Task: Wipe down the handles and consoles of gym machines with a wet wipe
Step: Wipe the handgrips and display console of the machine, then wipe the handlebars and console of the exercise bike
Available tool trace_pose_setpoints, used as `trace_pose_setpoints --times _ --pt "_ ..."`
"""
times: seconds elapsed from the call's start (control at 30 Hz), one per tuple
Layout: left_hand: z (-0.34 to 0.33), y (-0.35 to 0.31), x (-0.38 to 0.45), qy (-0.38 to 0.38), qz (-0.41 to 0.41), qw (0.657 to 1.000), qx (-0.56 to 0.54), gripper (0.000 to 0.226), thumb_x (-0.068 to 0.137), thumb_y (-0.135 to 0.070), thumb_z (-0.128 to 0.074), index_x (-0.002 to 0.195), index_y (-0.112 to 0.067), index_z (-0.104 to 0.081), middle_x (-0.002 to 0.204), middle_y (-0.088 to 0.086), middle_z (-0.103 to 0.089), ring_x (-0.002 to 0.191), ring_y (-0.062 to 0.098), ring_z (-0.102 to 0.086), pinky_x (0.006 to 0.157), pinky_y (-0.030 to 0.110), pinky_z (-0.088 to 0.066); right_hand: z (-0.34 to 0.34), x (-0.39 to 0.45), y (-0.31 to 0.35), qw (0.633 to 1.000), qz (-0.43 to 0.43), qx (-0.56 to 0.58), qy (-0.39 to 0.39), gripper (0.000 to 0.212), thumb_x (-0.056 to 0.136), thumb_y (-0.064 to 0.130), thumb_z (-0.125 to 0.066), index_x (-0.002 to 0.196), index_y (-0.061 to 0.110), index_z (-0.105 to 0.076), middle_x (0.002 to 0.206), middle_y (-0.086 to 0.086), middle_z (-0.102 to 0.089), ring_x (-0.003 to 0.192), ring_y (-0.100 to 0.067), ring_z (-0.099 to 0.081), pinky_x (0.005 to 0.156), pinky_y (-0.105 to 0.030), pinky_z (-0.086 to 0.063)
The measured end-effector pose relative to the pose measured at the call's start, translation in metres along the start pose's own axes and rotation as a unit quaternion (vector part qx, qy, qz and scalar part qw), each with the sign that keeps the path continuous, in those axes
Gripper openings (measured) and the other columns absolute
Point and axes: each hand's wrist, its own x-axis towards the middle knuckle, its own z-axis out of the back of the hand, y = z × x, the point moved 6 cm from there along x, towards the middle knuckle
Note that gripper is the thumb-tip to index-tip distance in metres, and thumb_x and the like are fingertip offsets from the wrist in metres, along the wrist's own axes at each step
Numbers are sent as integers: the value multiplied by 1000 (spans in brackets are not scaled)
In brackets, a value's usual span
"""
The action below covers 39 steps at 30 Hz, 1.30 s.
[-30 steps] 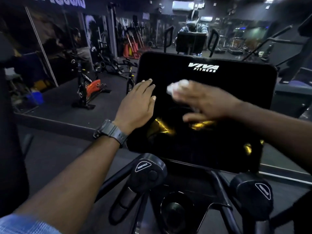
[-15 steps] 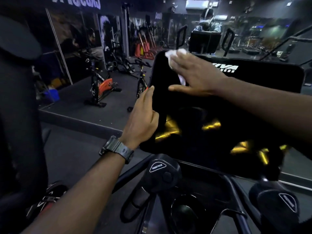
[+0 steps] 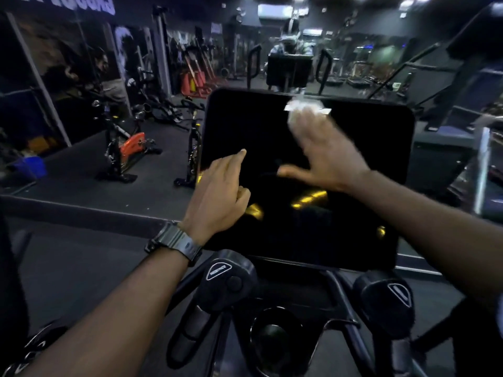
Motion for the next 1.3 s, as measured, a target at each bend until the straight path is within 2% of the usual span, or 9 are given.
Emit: trace_pose_setpoints --times 0.1,0.17,0.27,0.37,0.57,0.77,0.93,1.1,1.3 --pt "-3 -16 16 20 -30 999 21 72 84 -27 -40 152 -6 -35 150 11 -46 138 29 -40 114 43 -36 -42 -92 80 961 261 0 90 101 88 78 -40 152 0 -28 160 -20 -21 151 -29 -8 124 -42 -9" --pt "-6 -27 24 39 -60 997 35 66 89 -25 -44 152 -7 -37 150 10 -46 139 28 -40 114 44 -36 -43 -122 77 946 310 -4 95 89 91 70 -45 149 2 -37 157 -15 -31 150 -26 -17 123 -42 -13" --pt "-13 -44 30 75 -102 990 58 63 93 -20 -52 154 -11 -35 153 6 -43 142 24 -35 116 40 -31 -6 -105 -9 996 67 58 -15 80 93 62 -48 150 8 -36 160 -9 -28 149 -25 -22 119 -44 -24" --pt "-20 -59 35 105 -124 984 76 64 95 -26 -53 155 -14 -33 156 3 -39 145 21 -32 118 42 -29 13 -113 -64 985 -146 60 -71 88 93 68 -40 153 4 -27 162 -11 -20 150 -29 -15 122 -42 -17" --pt "-22 -69 35 150 -134 975 92 65 97 -33 -52 156 -18 -29 160 1 -31 148 20 -23 119 44 -24 -67 -195 27 978 173 55 107 68 103 51 -41 157 16 -18 165 2 -9 152 -17 -7 121 -42 -23" --pt "-20 -71 29 172 -129 973 88 66 98 -34 -53 156 -17 -28 160 1 -31 148 19 -24 119 43 -28 -6 -159 -36 981 -134 110 -85 50 100 8 -41 150 6 -35 159 -11 -27 148 -27 -24 120 -41 -26" --pt "-20 -64 21 203 -121 967 98 68 98 -37 -53 157 -16 -25 161 2 -28 149 21 -23 118 44 -29 -30 -217 34 970 148 189 39 51 91 59 -52 138 41 -52 149 19 -44 140 -5 -39 116 -31 -32" --pt "-21 -55 13 212 -117 966 95 70 98 -38 -54 157 -16 -24 162 2 -26 149 23 -23 116 47 -31 -12 -199 -29 983 -101 153 -15 55 77 -3 -72 124 24 -65 129 3 -59 115 -22 -52 83 -34 -55" --pt "-16 -56 9 221 -98 968 70 73 96 -40 -58 157 -15 -26 160 5 -31 147 25 -29 115 48 -37 -25 -170 11 986 42 148 68 24 81 15 -72 98 32 -68 96 7 -68 95 -18 -62 70 -29 -54"
